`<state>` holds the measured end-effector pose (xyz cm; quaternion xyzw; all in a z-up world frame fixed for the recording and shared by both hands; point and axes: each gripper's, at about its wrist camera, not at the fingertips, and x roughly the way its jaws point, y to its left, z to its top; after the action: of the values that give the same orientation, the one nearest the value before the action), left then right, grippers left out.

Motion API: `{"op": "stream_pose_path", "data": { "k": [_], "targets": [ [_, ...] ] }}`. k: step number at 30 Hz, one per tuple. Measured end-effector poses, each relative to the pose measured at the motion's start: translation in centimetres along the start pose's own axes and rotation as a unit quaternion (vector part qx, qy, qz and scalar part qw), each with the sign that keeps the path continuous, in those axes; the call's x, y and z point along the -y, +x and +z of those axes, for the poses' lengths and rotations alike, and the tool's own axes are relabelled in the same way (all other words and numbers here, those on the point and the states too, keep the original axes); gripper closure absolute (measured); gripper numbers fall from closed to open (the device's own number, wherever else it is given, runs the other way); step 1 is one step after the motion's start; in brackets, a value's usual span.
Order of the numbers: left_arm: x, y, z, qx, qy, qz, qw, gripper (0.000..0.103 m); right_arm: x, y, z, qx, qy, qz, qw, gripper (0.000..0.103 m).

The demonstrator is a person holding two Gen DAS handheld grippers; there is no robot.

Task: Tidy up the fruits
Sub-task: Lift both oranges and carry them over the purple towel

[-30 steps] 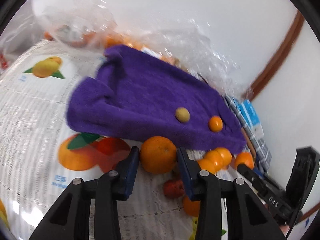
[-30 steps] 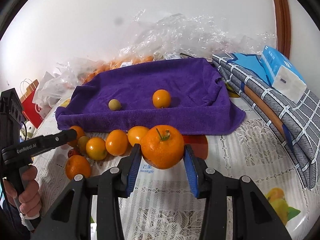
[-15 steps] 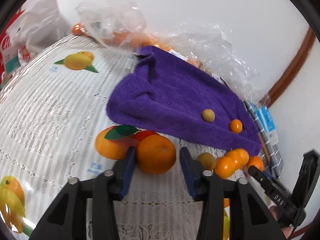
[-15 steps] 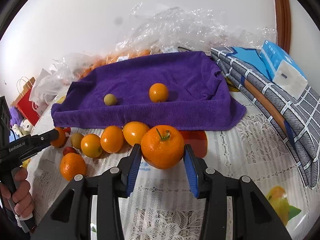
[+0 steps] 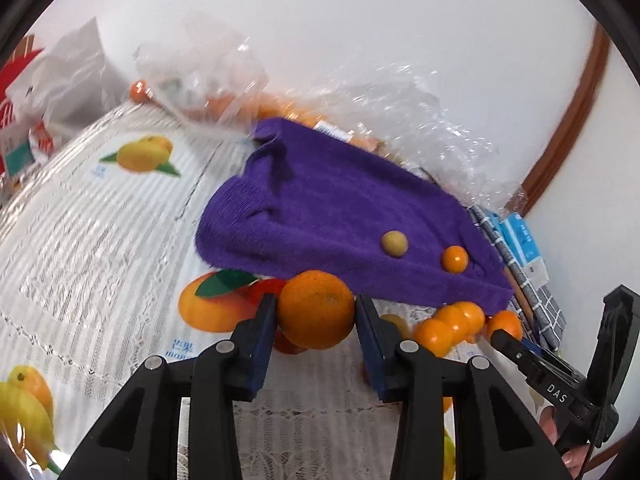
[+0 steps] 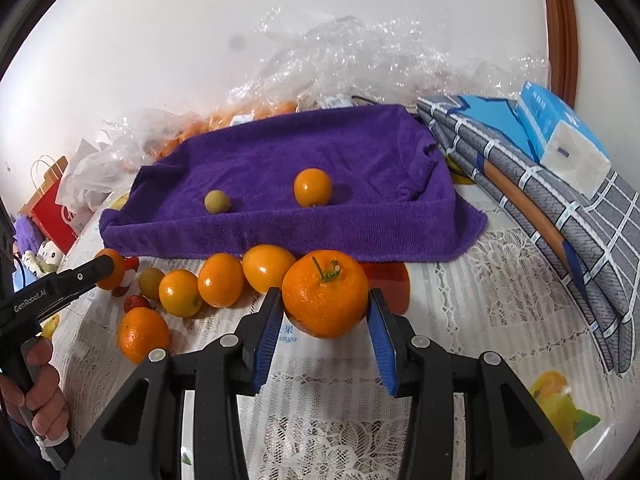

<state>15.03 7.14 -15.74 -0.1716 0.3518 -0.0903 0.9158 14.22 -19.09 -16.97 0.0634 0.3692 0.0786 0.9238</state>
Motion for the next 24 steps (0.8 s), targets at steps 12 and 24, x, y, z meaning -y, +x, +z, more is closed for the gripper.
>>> {"op": "stream_pose_path", "data": {
  "k": [12, 24],
  "targets": [
    [0.0, -1.4, 0.4, 0.028, -0.008, -0.031, 0.9991, 0.065, -1.1, -1.5, -0.1, 0.036, -0.028, 0.011, 0.999, 0.061],
    [0.2, -1.7, 0.2, 0.031, -0.008, -0.045, 0.9985, 0.065, -0.2, -1.7, 0.0, 0.042, -0.006, 0.024, 0.999, 0.061]
  ]
}}
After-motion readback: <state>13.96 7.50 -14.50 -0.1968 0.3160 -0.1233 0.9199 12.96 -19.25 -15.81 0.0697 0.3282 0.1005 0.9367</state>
